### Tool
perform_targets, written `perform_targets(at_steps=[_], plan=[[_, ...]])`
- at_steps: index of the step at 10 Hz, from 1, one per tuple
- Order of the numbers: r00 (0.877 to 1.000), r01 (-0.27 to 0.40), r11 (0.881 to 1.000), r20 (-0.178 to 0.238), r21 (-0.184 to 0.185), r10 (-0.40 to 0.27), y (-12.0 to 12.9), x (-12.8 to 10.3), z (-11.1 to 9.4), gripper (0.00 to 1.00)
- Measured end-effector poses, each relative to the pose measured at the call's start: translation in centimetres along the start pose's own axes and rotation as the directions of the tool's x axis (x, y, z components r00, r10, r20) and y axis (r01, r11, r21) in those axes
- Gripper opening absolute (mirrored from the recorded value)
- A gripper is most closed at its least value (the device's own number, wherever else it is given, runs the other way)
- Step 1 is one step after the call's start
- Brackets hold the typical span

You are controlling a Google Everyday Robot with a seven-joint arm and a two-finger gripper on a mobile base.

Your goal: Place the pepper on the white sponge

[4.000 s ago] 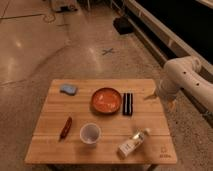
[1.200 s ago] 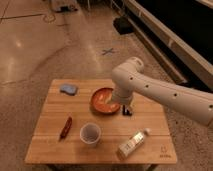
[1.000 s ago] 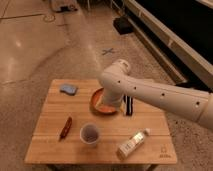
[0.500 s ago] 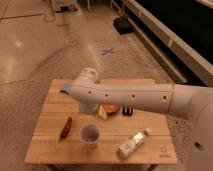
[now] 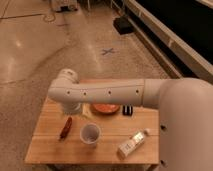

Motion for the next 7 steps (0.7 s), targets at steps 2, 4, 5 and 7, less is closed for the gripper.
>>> perform_targets(at_steps=[2,4,5,7], plan=[[0.999,0.034,0.999,0.0,-0.007,-0.034,-2.2,-0.1,0.8,0.8],[0.998,0.055,0.998,0.005,-0.011,-0.055,-3.2,-0.1,2.5,0.8],[0.998,0.055,0.998,0.012,-0.009,-0.055,-3.5,0.3,3.5,0.8],[0.998,0.066,0.998,0.022,-0.014,-0.066,-4.3,0.4,5.3,0.8]])
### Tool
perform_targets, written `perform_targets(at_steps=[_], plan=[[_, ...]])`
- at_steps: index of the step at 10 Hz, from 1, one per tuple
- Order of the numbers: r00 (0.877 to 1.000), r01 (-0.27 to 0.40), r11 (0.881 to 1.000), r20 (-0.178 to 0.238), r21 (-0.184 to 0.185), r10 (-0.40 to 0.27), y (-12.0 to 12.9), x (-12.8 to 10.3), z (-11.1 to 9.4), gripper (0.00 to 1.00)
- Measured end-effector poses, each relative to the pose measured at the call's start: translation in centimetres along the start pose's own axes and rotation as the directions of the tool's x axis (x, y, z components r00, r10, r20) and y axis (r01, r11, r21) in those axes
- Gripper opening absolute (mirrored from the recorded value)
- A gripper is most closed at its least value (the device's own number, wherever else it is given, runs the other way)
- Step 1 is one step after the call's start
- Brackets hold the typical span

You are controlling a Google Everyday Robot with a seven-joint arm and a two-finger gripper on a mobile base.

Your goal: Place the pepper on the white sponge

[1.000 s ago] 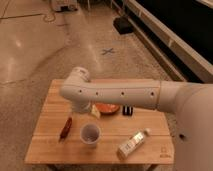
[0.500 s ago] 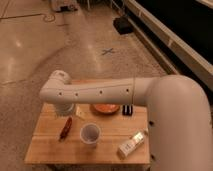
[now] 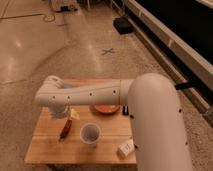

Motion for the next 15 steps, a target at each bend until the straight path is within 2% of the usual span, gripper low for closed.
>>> perform_targets(at_steps=[4,6,9,15], plan=[[1.0,0.015,1.0,0.016,-0.009,-0.015,-1.1,-0.1,2.1,0.8],[0.999,0.029,1.0,0.026,-0.008,-0.029,-2.5,-0.3,3.0,0.8],[0.998,0.034,0.999,0.044,-0.019,-0.033,-2.7,-0.3,4.5,0.8],[0.998,0.02,1.0,0.062,-0.021,-0.019,-2.4,0.0,5.8,0.8]])
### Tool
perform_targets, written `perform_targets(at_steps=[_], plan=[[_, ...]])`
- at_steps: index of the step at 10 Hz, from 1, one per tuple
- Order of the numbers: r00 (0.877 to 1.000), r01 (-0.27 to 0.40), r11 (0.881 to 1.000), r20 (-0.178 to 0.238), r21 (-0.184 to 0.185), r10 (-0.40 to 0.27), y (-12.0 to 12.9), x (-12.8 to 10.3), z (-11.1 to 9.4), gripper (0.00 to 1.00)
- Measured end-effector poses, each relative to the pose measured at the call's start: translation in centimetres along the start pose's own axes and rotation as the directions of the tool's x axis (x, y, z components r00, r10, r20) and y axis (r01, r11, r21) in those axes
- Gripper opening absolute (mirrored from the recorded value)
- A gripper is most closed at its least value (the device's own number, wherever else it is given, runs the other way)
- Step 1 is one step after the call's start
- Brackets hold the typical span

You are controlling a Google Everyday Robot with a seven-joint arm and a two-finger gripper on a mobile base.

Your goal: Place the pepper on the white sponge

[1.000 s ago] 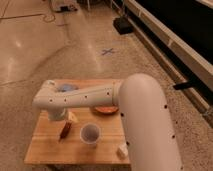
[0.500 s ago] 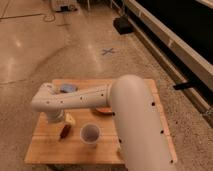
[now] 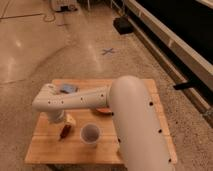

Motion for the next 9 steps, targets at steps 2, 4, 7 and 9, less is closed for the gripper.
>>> perform_targets(at_steps=[2,4,7,9], plan=[[1.0,-0.002,1.0,0.005,0.0,0.002,0.04,0.1,0.27,0.8],[1.0,-0.002,1.0,0.007,-0.001,0.002,0.01,0.14,0.5,0.66],[1.0,0.002,1.0,0.019,-0.004,-0.002,0.01,0.12,1.05,0.49],[1.0,0.006,1.0,0.013,-0.017,-0.005,0.38,0.69,0.39,0.48]])
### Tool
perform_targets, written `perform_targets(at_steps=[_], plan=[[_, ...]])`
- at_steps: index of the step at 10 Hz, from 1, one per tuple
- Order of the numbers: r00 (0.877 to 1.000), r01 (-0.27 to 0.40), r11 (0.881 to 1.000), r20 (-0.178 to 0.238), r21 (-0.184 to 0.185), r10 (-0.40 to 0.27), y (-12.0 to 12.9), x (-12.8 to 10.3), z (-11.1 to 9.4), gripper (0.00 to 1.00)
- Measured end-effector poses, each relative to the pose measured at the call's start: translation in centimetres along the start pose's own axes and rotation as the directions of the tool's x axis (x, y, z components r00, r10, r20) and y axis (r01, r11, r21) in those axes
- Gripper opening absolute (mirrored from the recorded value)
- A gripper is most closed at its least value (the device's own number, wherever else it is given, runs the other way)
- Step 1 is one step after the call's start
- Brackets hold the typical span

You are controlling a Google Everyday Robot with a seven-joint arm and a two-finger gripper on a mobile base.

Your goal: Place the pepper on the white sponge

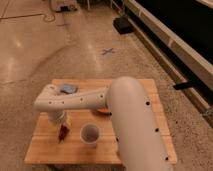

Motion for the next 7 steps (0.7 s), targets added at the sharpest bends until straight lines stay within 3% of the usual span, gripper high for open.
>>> perform_targets(at_steps=[3,5,7], plan=[[1.0,-0.011,1.0,-0.023,-0.013,0.011,0.8,1.1,-3.3,0.2],[0.999,-0.019,1.0,-0.05,-0.024,0.018,1.6,1.7,-6.7,0.15],[0.998,-0.027,0.999,-0.063,-0.028,0.025,2.4,1.8,-8.0,0.15]])
